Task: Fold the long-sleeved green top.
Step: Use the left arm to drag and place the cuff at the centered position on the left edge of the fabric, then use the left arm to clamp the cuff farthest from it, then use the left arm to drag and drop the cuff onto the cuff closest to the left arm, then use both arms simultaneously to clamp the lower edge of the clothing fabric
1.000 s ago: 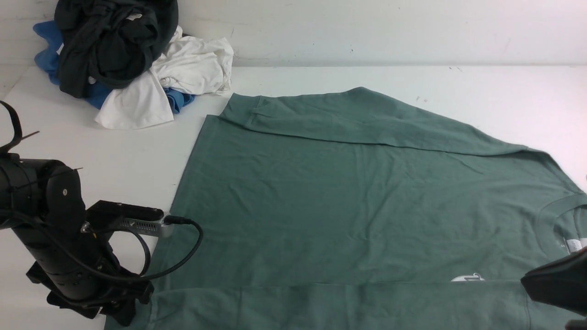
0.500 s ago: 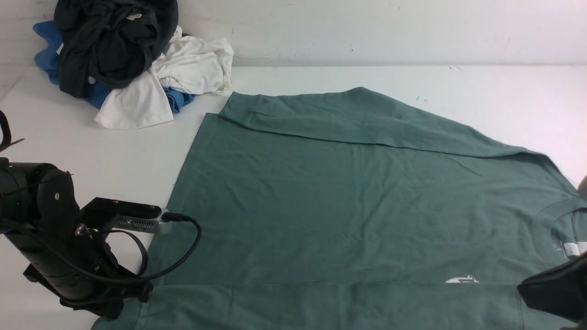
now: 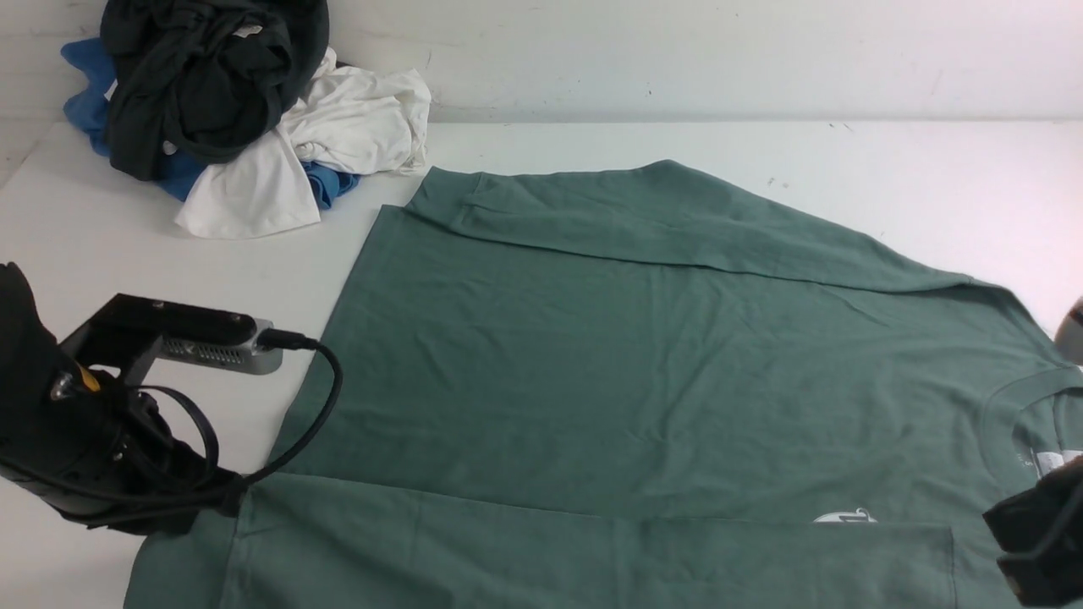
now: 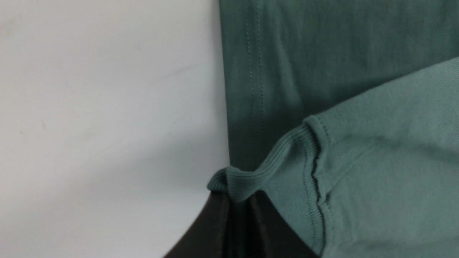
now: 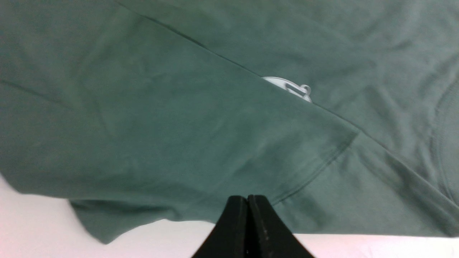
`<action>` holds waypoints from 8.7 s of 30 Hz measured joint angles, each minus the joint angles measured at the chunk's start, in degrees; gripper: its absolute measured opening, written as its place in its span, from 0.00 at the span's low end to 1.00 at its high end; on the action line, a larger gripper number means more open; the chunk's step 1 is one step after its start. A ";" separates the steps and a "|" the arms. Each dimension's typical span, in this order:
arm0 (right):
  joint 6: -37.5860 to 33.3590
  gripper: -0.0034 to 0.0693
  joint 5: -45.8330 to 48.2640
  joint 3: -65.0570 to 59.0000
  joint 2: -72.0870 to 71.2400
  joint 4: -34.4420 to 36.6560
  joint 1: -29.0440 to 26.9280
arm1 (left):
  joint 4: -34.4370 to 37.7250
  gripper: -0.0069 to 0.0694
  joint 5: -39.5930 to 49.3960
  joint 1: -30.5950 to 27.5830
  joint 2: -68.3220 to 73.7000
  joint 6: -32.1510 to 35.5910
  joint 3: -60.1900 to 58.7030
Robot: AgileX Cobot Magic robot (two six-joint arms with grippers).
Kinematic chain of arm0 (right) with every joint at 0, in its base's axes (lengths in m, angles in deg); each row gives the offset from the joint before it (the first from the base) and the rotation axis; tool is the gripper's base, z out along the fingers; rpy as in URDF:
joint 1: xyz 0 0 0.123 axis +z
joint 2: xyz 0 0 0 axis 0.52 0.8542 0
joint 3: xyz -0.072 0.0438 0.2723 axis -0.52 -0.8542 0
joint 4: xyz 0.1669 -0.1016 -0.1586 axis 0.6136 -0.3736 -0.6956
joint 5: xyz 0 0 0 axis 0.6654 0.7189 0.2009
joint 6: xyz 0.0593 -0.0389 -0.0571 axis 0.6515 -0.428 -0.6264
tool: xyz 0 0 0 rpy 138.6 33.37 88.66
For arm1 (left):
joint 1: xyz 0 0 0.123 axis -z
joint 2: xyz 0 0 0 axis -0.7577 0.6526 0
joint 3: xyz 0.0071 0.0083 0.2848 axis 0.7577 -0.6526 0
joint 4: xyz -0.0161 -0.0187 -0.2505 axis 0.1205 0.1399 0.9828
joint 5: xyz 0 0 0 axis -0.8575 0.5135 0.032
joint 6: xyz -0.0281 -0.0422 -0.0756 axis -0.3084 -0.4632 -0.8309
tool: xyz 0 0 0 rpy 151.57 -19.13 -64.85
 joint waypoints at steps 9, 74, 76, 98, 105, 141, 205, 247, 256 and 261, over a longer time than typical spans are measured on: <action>12.51 0.13 -4.64 0.00 13.62 -10.57 -1.12 | -0.05 0.13 2.35 0.00 0.00 1.65 7.36; 21.55 0.05 -7.79 0.38 23.81 -17.78 -10.38 | -0.74 0.13 4.56 5.65 35.64 6.12 50.61; 21.98 0.05 -9.07 0.38 25.14 -18.26 -10.38 | -1.31 0.13 5.29 5.65 37.90 5.65 52.84; 23.10 0.48 -11.79 6.88 25.44 -16.63 -10.45 | 0.85 0.75 4.29 5.65 49.12 -3.38 72.87; 16.39 0.48 -9.69 9.20 21.34 -9.44 -10.45 | 0.29 0.75 -3.71 5.65 61.03 -8.18 82.11; 2.69 0.48 -9.74 9.20 21.19 6.85 -10.45 | -0.54 0.12 -15.55 5.66 67.47 -7.78 86.01; -2.97 0.48 10.86 9.32 0.55 10.01 9.86 | -6.54 0.65 17.58 19.70 9.62 7.32 15.44; -18.78 0.61 10.39 2.20 4.23 -0.69 11.95 | -14.93 0.09 1.57 20.15 5.80 25.83 -7.56; -22.00 0.74 -3.46 -12.41 14.04 -14.27 11.95 | -13.85 0.09 2.49 20.15 0.45 22.86 -7.68; -16.89 0.74 -12.49 -13.51 19.57 -21.81 11.95 | -11.93 0.09 2.49 20.15 0.45 22.80 -7.68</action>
